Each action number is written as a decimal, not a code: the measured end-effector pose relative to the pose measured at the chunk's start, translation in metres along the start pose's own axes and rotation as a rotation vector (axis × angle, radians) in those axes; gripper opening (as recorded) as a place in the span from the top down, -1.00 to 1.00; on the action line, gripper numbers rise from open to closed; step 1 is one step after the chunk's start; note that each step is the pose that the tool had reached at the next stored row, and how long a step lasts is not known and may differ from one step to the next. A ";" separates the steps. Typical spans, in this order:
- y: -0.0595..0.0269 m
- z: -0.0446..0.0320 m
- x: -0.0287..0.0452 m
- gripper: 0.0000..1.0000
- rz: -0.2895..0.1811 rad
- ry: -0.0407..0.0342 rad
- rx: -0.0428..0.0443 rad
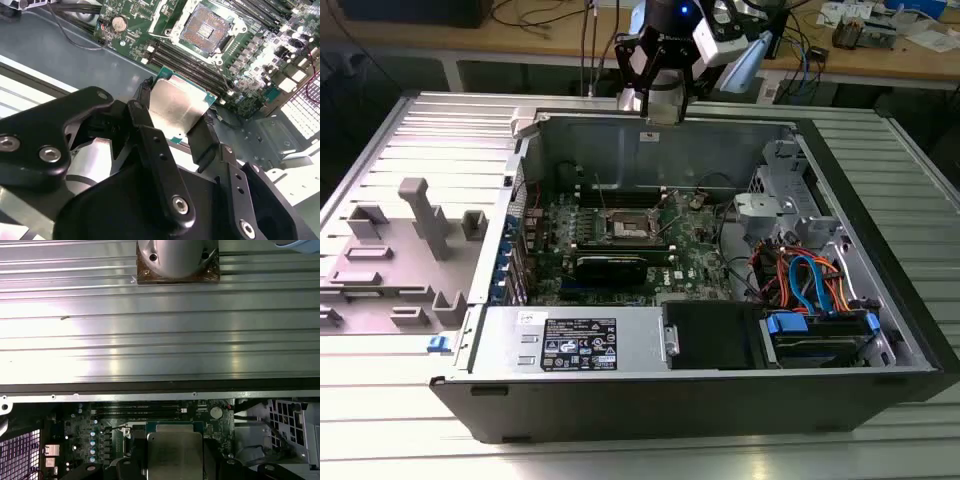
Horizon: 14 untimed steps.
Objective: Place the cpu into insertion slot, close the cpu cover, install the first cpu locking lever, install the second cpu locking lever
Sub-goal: 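Place the cpu into insertion slot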
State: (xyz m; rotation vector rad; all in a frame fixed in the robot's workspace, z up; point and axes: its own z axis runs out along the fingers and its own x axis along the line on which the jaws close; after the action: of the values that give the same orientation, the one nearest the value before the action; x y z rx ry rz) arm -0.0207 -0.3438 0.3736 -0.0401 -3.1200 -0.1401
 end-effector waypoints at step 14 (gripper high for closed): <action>-0.0033 -0.0003 -0.0001 -0.08 0.000 0.0001 0.0000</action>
State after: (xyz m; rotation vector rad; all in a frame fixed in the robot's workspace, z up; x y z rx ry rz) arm -0.0207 -0.3471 0.3736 -0.0400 -3.1200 -0.1401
